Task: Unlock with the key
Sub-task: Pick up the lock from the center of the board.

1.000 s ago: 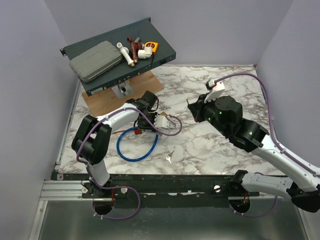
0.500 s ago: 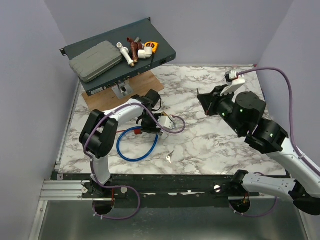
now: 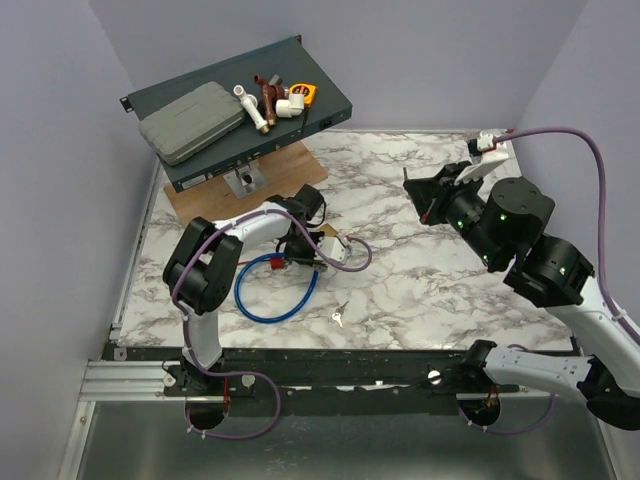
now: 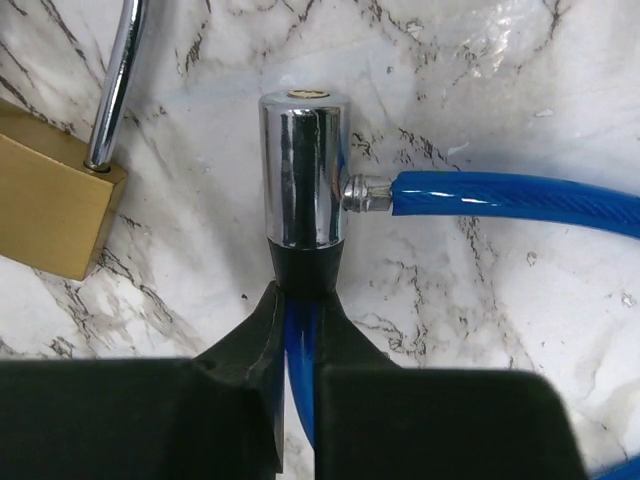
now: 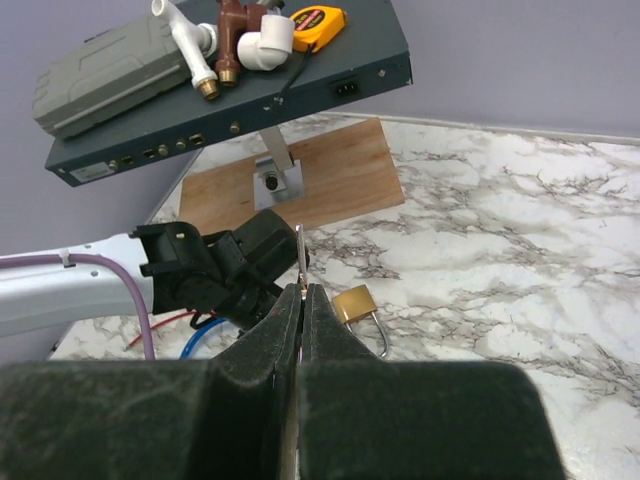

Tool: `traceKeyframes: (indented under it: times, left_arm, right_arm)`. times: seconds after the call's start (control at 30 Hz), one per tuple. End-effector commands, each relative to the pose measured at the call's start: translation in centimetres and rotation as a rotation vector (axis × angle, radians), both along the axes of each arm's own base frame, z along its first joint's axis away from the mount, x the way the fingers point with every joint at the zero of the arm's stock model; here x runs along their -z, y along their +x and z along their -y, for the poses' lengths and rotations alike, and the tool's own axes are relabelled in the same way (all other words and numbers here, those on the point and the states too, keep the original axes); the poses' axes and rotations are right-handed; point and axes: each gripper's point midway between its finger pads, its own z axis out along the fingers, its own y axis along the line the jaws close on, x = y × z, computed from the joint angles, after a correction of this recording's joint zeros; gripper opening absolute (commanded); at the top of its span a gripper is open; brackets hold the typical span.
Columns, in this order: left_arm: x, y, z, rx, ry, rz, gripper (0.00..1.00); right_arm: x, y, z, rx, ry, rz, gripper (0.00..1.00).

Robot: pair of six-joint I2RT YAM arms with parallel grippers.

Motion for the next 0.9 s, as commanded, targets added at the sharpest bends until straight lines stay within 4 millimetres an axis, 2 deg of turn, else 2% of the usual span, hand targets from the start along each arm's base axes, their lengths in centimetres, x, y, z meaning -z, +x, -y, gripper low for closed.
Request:
traceKeyframes:
  times: [0.0,0.1,0.17,0.3,0.37,0.5,0.67,0.73,0.87]
  left_arm:
    - [0.9,0.6,-0.3,-0.002,0.02,0.092,0.0]
    - [-0.5,1.4,-0.3,-0.01,-0.015,0.158,0.0]
    - [-2.8,1.7,0.0,-0.021,-0.056,0.177,0.0]
    - [-9.8,0.7,0.6,0.003,-0.152,0.201,0.0]
    - [-14.1,-0.8,0.6,0.033,-0.209,0.22,0.0]
    - [-20.5,-4.9,0.2,0.1,-0.318,0.222,0.0]
    - [-25.8,-11.0,-0.4,0.19,-0.488,0.22,0.0]
    - [-27.7,-13.1,-0.5,0.21,-0.558,0.218,0.0]
    - [-30.0,-16.6,-1.1,0.282,-0.661,0.256,0.0]
  right_arm:
    - [-1.6,-0.2,0.8,0.015,-0.005,0.031,0.01]
    - [-1.4,-0.2,0.7,0.016,-0.013,0.029,0.01]
    - [-0.7,0.1,0.6,0.023,-0.034,0.023,0.01]
    - [1.6,1.0,0.2,0.036,-0.095,0.01,0.01]
    - [2.0,0.9,-0.5,0.008,-0.099,0.002,0.01]
    - [1.7,0.3,-1.7,-0.073,-0.098,0.009,0.01]
    - [1.4,-1.1,-2.5,-0.179,-0.15,-0.002,0.01]
    - [2.3,-1.9,-3.2,-0.25,-0.183,-0.03,0.01]
    - [4.7,-3.5,-6.1,-0.435,-0.244,-0.111,0.01]
